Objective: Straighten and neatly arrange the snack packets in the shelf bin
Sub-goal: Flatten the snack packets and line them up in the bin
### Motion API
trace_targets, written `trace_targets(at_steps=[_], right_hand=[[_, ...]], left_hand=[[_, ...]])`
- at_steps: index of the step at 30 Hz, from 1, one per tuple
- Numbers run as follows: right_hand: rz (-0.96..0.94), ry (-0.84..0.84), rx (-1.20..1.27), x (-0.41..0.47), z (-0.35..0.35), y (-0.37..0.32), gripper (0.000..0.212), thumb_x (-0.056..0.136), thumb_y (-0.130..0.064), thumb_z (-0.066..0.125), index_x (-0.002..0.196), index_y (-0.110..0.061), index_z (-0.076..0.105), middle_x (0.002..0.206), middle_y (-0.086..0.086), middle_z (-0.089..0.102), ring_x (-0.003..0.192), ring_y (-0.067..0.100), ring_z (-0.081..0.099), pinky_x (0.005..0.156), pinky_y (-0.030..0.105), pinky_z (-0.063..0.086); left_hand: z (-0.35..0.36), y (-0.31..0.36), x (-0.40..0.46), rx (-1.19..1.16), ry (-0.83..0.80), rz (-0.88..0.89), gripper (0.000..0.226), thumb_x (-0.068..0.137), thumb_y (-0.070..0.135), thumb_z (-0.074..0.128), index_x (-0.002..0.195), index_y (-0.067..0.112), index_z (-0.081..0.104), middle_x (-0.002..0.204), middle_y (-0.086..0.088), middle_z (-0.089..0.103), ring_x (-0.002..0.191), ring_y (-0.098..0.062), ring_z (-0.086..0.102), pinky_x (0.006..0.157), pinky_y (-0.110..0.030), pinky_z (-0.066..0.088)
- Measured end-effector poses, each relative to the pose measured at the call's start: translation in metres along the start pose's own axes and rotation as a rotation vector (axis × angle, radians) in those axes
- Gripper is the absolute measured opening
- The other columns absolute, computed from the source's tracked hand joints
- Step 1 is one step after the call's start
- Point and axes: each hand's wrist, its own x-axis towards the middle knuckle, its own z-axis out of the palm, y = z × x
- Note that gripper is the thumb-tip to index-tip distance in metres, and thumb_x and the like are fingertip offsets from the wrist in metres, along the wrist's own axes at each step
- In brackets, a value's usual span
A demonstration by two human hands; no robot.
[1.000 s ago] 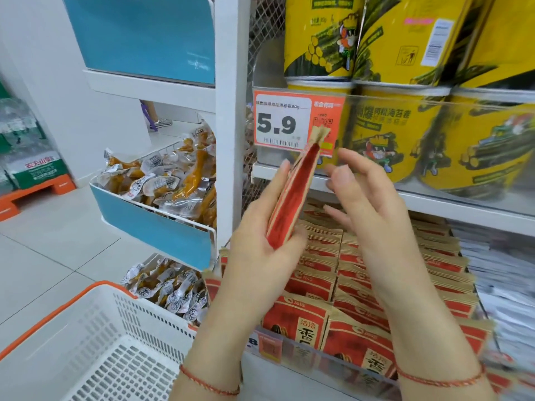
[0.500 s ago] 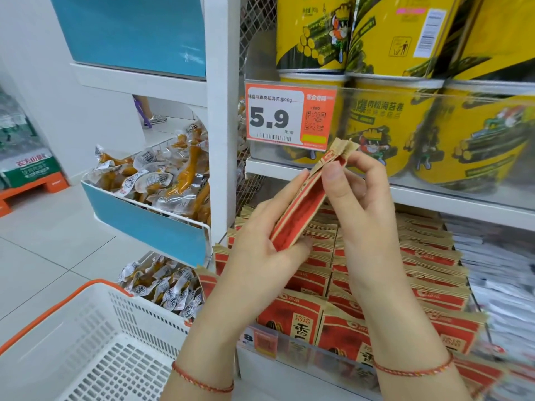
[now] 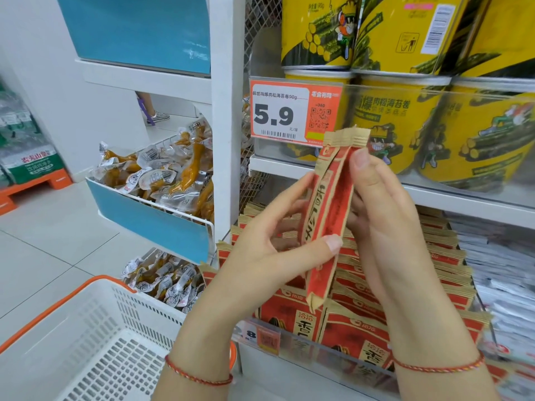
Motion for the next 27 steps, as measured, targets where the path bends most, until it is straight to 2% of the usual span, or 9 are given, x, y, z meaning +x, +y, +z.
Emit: trace_targets(at_steps=[3, 4, 6, 9, 12, 14, 18, 23, 27], right_hand=[[-0.005, -0.097, -0.078, -0.002, -0.003, 0.0, 0.065, 0.069, -0.067, 0.063, 0.116, -0.023, 0.062, 0.119, -0.002, 0.067, 0.112, 0.011, 0.063, 0.095, 0.033, 0.05], [0.001, -0.121, -0.114, -0.002, -0.005, 0.0, 0.059, 0.07, -0.065, 0.067, 0.113, -0.025, 0.063, 0.116, -0.003, 0.068, 0.109, 0.01, 0.064, 0.095, 0.031, 0.051], [0.037, -0.171, -0.177, -0.002, -0.008, 0.001, 0.036, 0.078, -0.05, 0.07, 0.102, -0.024, 0.067, 0.103, -0.001, 0.073, 0.095, 0.01, 0.069, 0.091, 0.03, 0.054], [0.06, -0.266, -0.273, -0.002, -0.009, 0.002, 0.021, 0.072, -0.038, 0.071, 0.086, -0.022, 0.073, 0.086, 0.0, 0.074, 0.077, 0.009, 0.069, 0.081, 0.025, 0.056], [0.023, -0.349, -0.307, -0.004, -0.003, 0.002, 0.014, 0.072, -0.034, 0.077, 0.08, -0.022, 0.074, 0.075, -0.006, 0.073, 0.071, 0.003, 0.066, 0.07, 0.015, 0.051], [0.012, -0.362, -0.308, -0.005, 0.0, 0.003, 0.016, 0.07, -0.031, 0.073, 0.081, -0.02, 0.074, 0.071, -0.008, 0.071, 0.066, -0.001, 0.063, 0.066, 0.012, 0.049], [0.007, -0.344, -0.319, -0.006, 0.002, 0.003, 0.018, 0.068, -0.031, 0.069, 0.079, -0.018, 0.075, 0.07, -0.005, 0.073, 0.064, -0.001, 0.064, 0.063, 0.01, 0.048], [-0.044, -0.359, -0.337, -0.008, 0.002, -0.001, 0.013, 0.076, -0.026, 0.065, 0.078, -0.02, 0.077, 0.073, -0.004, 0.075, 0.065, 0.0, 0.065, 0.064, 0.011, 0.049], [-0.085, -0.337, -0.368, -0.009, 0.004, 0.0, 0.011, 0.08, -0.023, 0.066, 0.076, -0.02, 0.075, 0.073, -0.004, 0.074, 0.066, 0.001, 0.065, 0.065, 0.012, 0.048]], left_hand=[[-0.005, -0.003, 0.003, -0.076, 0.192, 0.005, 0.08, 0.066, 0.045, 0.078, 0.138, 0.048, 0.044, 0.124, 0.01, 0.064, 0.113, -0.009, 0.063, 0.088, -0.025, 0.055], [-0.009, -0.004, 0.005, -0.133, 0.284, -0.002, 0.083, 0.062, 0.048, 0.078, 0.138, 0.046, 0.044, 0.123, 0.007, 0.065, 0.111, -0.01, 0.065, 0.086, -0.026, 0.055], [-0.015, -0.006, 0.006, -0.246, 0.455, -0.003, 0.088, 0.058, 0.049, 0.078, 0.139, 0.041, 0.045, 0.125, -0.001, 0.064, 0.109, -0.011, 0.066, 0.089, -0.032, 0.054], [-0.022, -0.006, 0.006, -0.325, 0.583, -0.01, 0.093, 0.057, 0.051, 0.078, 0.142, 0.036, 0.043, 0.129, -0.005, 0.062, 0.109, -0.011, 0.067, 0.088, -0.033, 0.056], [-0.022, -0.005, 0.006, -0.367, 0.6, -0.031, 0.097, 0.059, 0.051, 0.078, 0.146, 0.032, 0.041, 0.131, -0.007, 0.06, 0.109, -0.014, 0.067, 0.085, -0.031, 0.058], [-0.021, -0.005, 0.007, -0.377, 0.587, -0.026, 0.09, 0.065, 0.047, 0.079, 0.145, 0.031, 0.042, 0.13, -0.006, 0.061, 0.108, -0.015, 0.068, 0.082, -0.03, 0.058], [-0.02, -0.005, 0.007, -0.382, 0.586, -0.036, 0.081, 0.071, 0.043, 0.071, 0.145, 0.032, 0.042, 0.127, -0.001, 0.063, 0.102, -0.012, 0.07, 0.084, -0.031, 0.059], [-0.02, -0.006, 0.008, -0.385, 0.569, -0.073, 0.074, 0.072, 0.046, 0.069, 0.141, 0.028, 0.049, 0.122, -0.002, 0.067, 0.107, -0.015, 0.068, 0.09, -0.036, 0.057], [-0.02, -0.004, 0.006, -0.417, 0.531, -0.076, 0.068, 0.077, 0.045, 0.066, 0.138, 0.017, 0.052, 0.1, 0.004, 0.071, 0.097, -0.012, 0.069, 0.083, -0.031, 0.058]])
